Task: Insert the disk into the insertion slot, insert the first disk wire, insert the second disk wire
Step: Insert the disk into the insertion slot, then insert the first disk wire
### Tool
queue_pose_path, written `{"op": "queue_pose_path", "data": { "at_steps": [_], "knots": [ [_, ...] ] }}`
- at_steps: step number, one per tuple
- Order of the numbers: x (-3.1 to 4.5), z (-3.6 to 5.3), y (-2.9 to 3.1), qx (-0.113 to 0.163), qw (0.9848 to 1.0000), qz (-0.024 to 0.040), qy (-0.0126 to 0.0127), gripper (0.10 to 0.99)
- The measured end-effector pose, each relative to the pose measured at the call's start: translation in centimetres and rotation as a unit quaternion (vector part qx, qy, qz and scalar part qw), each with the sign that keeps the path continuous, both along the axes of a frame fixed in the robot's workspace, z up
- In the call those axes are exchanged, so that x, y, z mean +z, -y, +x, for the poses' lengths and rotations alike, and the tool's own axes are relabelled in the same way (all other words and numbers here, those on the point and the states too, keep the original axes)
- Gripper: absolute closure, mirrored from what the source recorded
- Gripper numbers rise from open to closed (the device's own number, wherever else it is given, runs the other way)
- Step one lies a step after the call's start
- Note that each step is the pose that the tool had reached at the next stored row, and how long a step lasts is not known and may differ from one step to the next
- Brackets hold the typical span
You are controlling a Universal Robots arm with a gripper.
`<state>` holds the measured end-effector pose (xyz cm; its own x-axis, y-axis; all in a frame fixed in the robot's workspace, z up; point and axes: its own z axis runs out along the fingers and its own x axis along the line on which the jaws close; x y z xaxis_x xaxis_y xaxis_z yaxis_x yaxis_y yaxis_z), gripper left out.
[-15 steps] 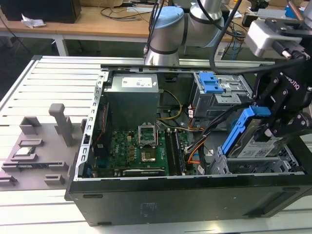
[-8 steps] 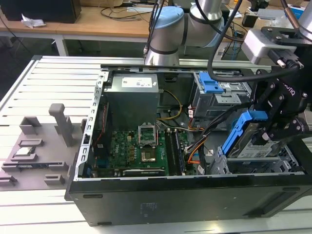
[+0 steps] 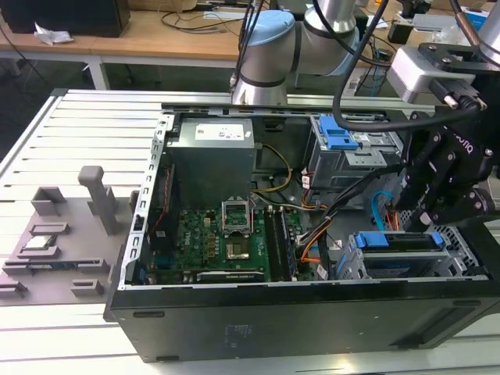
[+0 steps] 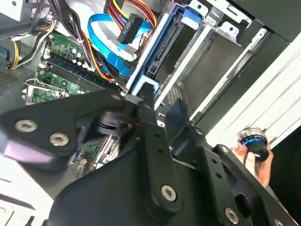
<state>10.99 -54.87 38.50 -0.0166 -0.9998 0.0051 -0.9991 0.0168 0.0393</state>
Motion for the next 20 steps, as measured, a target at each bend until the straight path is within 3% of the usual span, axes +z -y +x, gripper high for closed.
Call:
{"op": "queue_pose_path", "data": {
  "at_steps": [1,4,5,12,14,17,19,20],
  "knots": [
    [0.00,0.00,0.00,0.000,1.0000,0.0000,0.0000,0.796],
    [0.00,0.00,0.00,0.000,1.0000,-0.0001,0.0000,0.855],
    [0.00,0.00,0.00,0.000,1.0000,-0.0001,0.0000,0.973],
    [0.00,0.00,0.00,0.000,1.0000,-0.0005,0.0000,0.980],
    [-0.17,0.49,-0.07,0.000,1.0000,-0.0004,-0.0002,0.980],
    [-1.01,1.51,-1.24,0.000,1.0000,-0.0005,-0.0014,0.980],
    [-1.42,1.95,-2.67,0.000,1.0000,-0.0006,-0.0016,0.980],
    [-1.46,2.10,-3.04,0.000,1.0000,-0.0007,-0.0016,0.980]
  ]
}}
